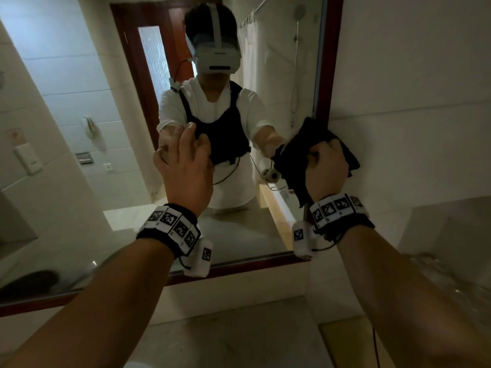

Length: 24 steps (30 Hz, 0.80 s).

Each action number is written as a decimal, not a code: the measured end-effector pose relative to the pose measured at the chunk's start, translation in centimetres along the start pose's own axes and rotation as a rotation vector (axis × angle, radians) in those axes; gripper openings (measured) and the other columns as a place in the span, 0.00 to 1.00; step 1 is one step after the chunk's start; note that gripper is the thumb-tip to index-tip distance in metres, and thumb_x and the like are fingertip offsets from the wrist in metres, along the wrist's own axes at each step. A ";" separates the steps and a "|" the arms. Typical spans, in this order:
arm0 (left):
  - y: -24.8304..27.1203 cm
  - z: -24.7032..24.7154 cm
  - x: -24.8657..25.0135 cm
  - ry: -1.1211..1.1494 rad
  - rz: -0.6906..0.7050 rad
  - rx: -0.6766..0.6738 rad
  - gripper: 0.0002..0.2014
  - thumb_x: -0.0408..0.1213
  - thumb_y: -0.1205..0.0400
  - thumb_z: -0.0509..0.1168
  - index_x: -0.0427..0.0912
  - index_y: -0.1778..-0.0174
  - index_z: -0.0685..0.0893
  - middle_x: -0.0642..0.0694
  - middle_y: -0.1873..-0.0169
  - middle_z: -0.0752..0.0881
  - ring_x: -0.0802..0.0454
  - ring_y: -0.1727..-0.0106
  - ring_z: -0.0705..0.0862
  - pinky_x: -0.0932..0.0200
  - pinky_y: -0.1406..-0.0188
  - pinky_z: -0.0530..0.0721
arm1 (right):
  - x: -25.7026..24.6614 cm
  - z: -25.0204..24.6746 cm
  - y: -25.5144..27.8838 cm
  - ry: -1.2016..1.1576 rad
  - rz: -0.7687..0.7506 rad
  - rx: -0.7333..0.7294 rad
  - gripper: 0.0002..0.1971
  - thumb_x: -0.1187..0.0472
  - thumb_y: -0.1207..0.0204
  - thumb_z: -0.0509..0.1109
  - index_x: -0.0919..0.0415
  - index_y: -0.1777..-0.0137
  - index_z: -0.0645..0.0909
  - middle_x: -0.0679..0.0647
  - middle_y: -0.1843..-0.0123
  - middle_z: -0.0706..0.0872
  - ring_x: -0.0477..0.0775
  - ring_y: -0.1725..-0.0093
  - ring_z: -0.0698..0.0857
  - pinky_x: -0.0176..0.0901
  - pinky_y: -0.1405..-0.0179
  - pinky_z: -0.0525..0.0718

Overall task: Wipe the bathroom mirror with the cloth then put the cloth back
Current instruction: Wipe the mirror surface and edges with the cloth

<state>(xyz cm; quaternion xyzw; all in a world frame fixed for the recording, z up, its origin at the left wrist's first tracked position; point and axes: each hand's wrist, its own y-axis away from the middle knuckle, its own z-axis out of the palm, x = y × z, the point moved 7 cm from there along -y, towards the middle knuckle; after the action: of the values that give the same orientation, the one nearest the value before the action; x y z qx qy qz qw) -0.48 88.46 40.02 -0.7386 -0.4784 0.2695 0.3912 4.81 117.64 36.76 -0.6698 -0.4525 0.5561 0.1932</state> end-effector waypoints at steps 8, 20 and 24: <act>-0.1 -0.1 0.1 0.014 -0.008 -0.004 0.26 0.40 0.25 0.66 0.49 0.29 0.78 0.43 0.18 0.63 0.40 0.16 0.58 0.35 0.27 0.59 | -0.4 -0.1 0.2 0.060 -0.127 -0.048 0.05 0.73 0.27 0.67 0.69 0.59 0.86 0.66 0.49 0.86 0.64 0.58 0.85 0.39 0.63 0.71; -0.1 0.1 1.0 -0.040 0.029 0.025 0.30 0.41 0.23 0.65 0.58 0.22 0.71 0.44 0.17 0.62 0.37 0.16 0.56 0.32 0.25 0.58 | 2.0 1.0 2.7 -0.058 -0.037 0.016 0.05 0.71 0.27 0.68 0.68 0.56 0.85 0.65 0.45 0.83 0.63 0.53 0.84 0.39 0.58 0.75; 0.0 0.5 1.8 -0.065 0.042 0.046 0.27 0.46 0.21 0.59 0.57 0.22 0.72 0.43 0.17 0.62 0.33 0.16 0.55 0.34 0.25 0.57 | 6.0 3.4 7.6 -0.030 0.036 -0.082 0.04 0.71 0.25 0.68 0.68 0.55 0.85 0.65 0.46 0.83 0.65 0.57 0.84 0.50 0.62 0.83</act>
<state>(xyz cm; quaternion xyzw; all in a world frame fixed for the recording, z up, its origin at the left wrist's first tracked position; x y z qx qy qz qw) -0.16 90.27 39.64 -0.7302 -0.4690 0.3123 0.3864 4.53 117.83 26.51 -0.6768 -0.4657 0.5504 0.1488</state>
